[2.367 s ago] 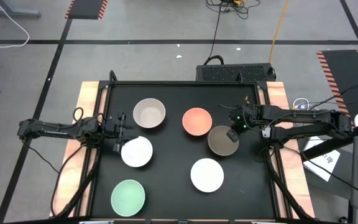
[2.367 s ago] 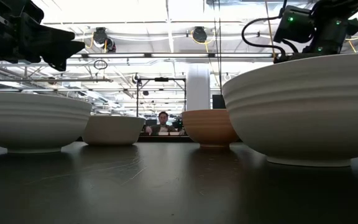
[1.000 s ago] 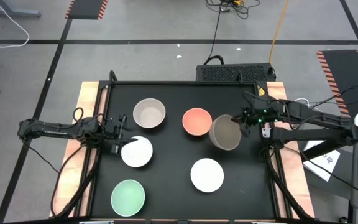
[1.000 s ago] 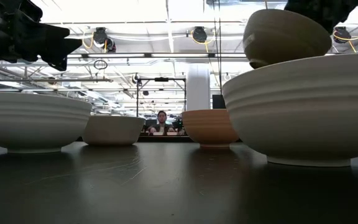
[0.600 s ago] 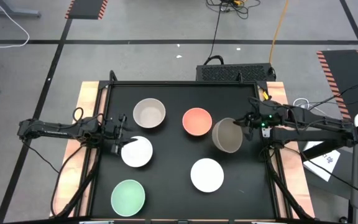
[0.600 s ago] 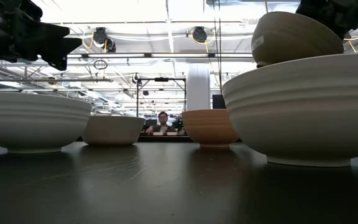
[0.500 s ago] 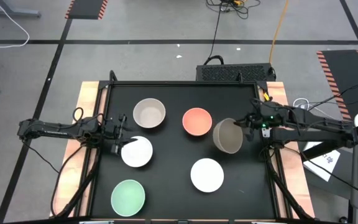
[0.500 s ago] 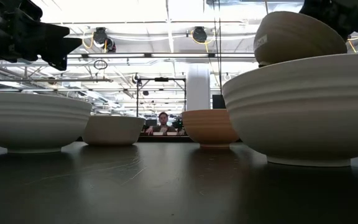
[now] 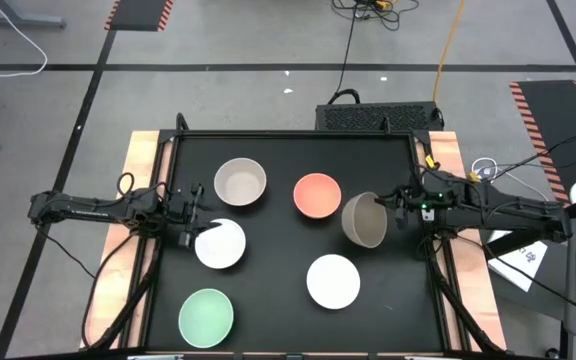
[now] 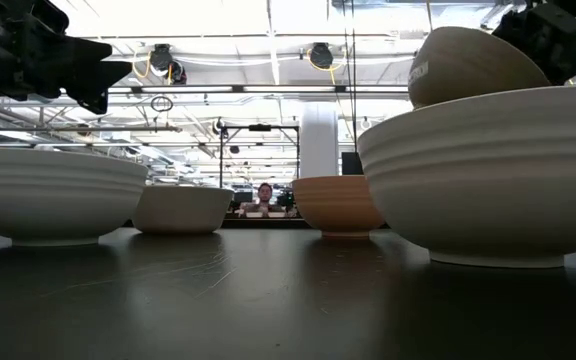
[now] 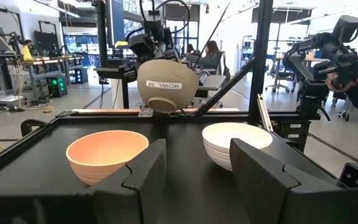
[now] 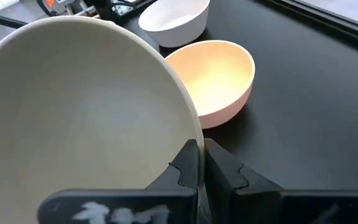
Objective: Nest bowls inside each other
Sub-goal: Stack the brown bowl on top of the orange bowl
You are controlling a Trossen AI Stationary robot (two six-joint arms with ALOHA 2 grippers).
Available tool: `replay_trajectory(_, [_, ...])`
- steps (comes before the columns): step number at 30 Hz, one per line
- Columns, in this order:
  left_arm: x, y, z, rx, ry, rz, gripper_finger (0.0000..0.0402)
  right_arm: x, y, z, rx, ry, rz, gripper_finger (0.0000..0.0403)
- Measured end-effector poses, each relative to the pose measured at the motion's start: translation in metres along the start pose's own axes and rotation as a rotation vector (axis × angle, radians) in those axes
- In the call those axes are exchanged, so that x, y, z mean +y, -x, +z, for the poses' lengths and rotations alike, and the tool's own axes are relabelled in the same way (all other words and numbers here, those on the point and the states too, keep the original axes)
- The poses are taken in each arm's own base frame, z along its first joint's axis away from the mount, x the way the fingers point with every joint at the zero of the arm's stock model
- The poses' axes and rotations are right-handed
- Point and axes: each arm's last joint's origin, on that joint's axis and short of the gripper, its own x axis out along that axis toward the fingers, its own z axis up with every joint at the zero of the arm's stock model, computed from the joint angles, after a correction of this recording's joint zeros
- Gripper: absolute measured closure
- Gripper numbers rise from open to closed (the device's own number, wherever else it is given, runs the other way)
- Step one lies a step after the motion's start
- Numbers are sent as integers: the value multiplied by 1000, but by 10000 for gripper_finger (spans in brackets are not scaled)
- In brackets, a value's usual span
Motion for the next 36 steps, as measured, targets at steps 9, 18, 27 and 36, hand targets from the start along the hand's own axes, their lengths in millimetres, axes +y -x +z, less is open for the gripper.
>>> replay_trajectory(9, [0,0,-1,5,1,0,220,0,-7,0,-85,21,32,403])
replay_trajectory(18, [0,0,-2,16,5,0,220,-2,-13,-6,-87,25,33,403])
replay_trajectory(27, [0,0,-1,14,4,0,220,2,-11,5,-192,74,85,403])
replay_trajectory(36, [0,0,-1,14,3,0,220,5,-9,16,-307,121,131,401])
